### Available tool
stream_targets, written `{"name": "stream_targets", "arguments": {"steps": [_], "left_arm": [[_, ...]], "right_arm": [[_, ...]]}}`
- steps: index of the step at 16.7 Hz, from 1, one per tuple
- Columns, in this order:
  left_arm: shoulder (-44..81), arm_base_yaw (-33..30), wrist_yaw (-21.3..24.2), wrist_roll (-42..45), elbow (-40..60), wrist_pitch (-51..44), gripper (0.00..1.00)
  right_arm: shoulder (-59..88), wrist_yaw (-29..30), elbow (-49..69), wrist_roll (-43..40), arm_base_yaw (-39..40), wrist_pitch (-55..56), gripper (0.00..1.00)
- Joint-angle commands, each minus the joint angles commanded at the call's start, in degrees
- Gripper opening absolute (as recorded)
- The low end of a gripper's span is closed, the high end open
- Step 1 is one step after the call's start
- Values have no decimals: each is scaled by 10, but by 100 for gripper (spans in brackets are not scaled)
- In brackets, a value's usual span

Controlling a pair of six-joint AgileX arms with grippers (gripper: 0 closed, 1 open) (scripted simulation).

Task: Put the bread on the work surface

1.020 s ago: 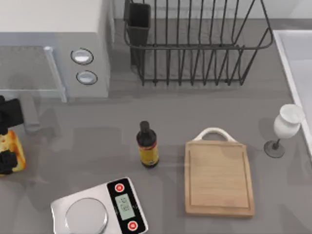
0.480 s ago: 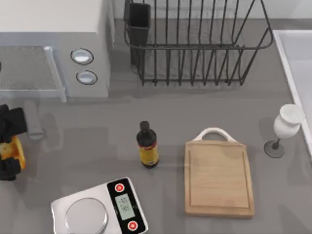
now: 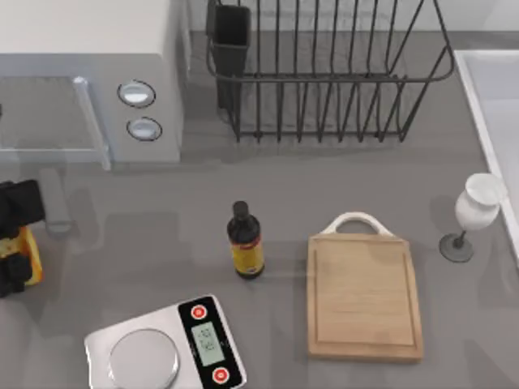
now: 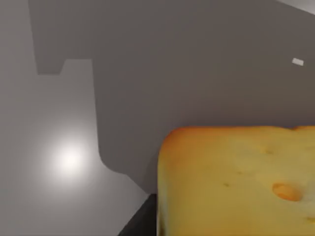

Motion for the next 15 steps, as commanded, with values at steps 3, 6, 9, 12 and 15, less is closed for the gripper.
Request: {"name": "stream_targets", "arguments": {"steps": [3,6,9,12,15], "left_arm": [[0,0,0,0,0,0,2],[0,0,0,0,0,0,0],[0,0,0,0,0,0,0],[-2,-1,0,1,0,0,0],[-12,-1,-2,1,18,-23,0]], "right_arm": [[0,0,0,0,0,0,100],[0,0,0,0,0,0,100],[0,0,0,0,0,0,100],[0,0,0,0,0,0,100],[0,0,0,0,0,0,100]]}}
